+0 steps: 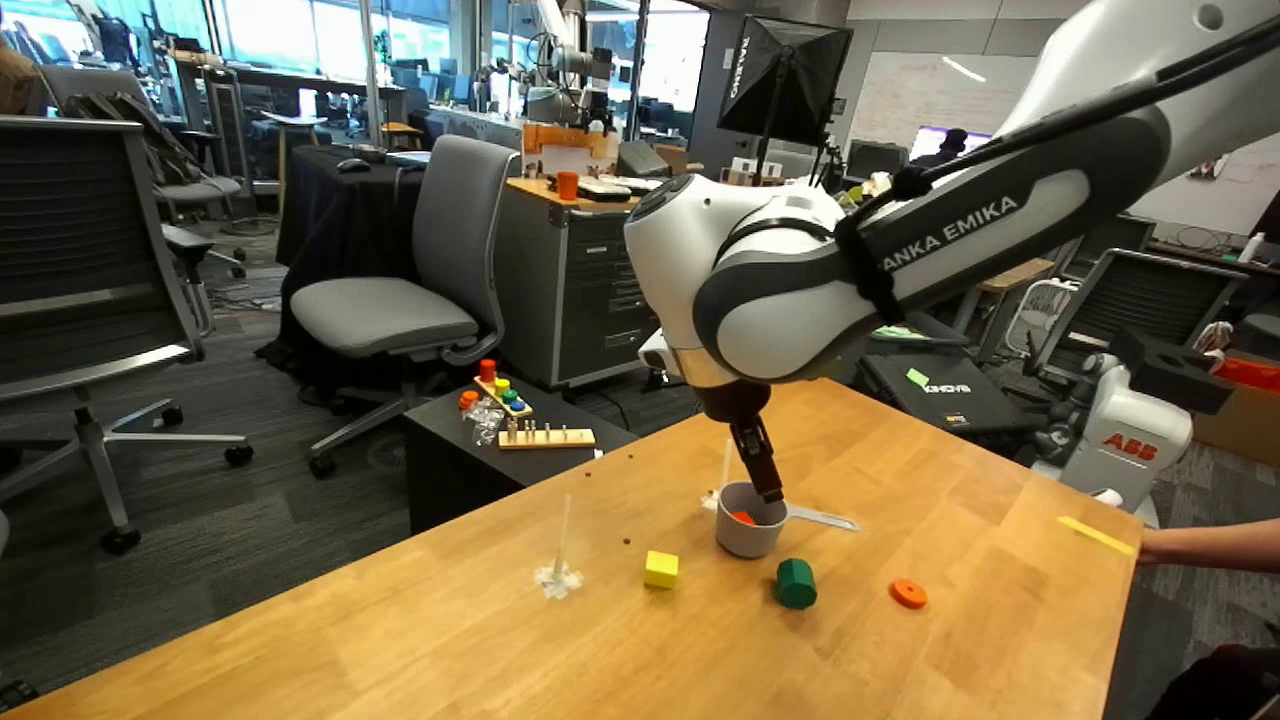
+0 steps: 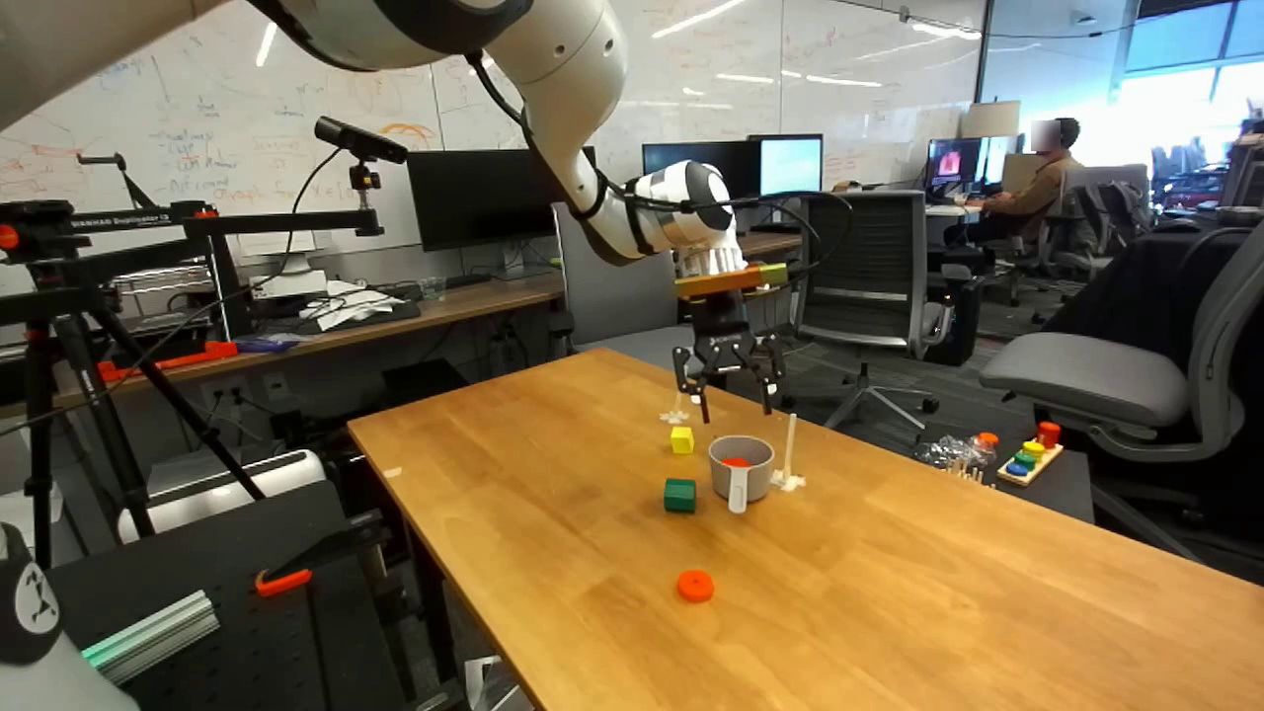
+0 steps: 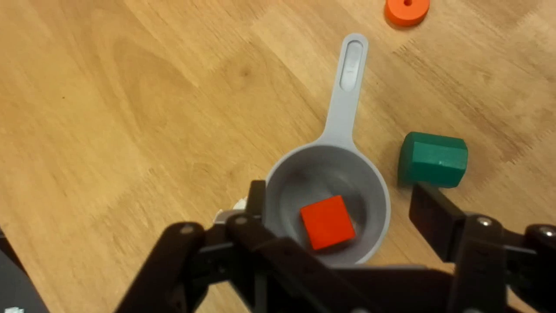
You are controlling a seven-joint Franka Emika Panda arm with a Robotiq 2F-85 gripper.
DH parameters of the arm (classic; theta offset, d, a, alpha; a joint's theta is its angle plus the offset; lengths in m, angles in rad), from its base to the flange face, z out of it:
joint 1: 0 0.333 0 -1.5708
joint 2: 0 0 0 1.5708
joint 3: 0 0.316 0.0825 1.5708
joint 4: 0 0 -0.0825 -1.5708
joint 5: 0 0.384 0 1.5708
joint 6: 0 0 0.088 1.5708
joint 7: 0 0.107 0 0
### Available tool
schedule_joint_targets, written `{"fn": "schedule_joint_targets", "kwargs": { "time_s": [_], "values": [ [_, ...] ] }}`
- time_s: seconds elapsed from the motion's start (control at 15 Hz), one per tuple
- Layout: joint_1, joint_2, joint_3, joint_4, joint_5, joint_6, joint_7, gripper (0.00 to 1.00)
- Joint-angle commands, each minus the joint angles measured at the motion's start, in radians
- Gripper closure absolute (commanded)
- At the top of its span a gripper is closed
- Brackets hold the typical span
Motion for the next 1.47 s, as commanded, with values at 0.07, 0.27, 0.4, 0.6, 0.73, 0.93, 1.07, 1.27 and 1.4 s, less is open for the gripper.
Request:
{"fn": "schedule_joint_targets", "kwargs": {
  "time_s": [0.07,0.27,0.4,0.6,0.73,0.93,1.07,1.27,1.4],
  "values": [
    [0.010,-0.007,0.007,0.012,0.042,-0.034,-0.004,0.00],
    [0.025,-0.054,0.038,-0.076,0.051,0.015,0.006,0.00],
    [0.049,-0.084,0.054,-0.134,0.039,0.051,0.016,0.00],
    [0.073,-0.120,0.074,-0.196,0.045,0.114,0.040,0.00],
    [0.085,-0.126,0.069,-0.205,0.069,0.148,0.124,0.00],
    [0.090,-0.124,0.052,-0.204,0.110,0.189,0.260,0.00],
    [0.080,-0.108,0.058,-0.183,0.153,0.187,0.291,0.00],
    [0.056,-0.102,0.082,-0.163,0.146,0.193,0.141,0.00],
    [0.054,-0.095,0.080,-0.142,0.123,0.173,0.052,0.00]
  ]
}}
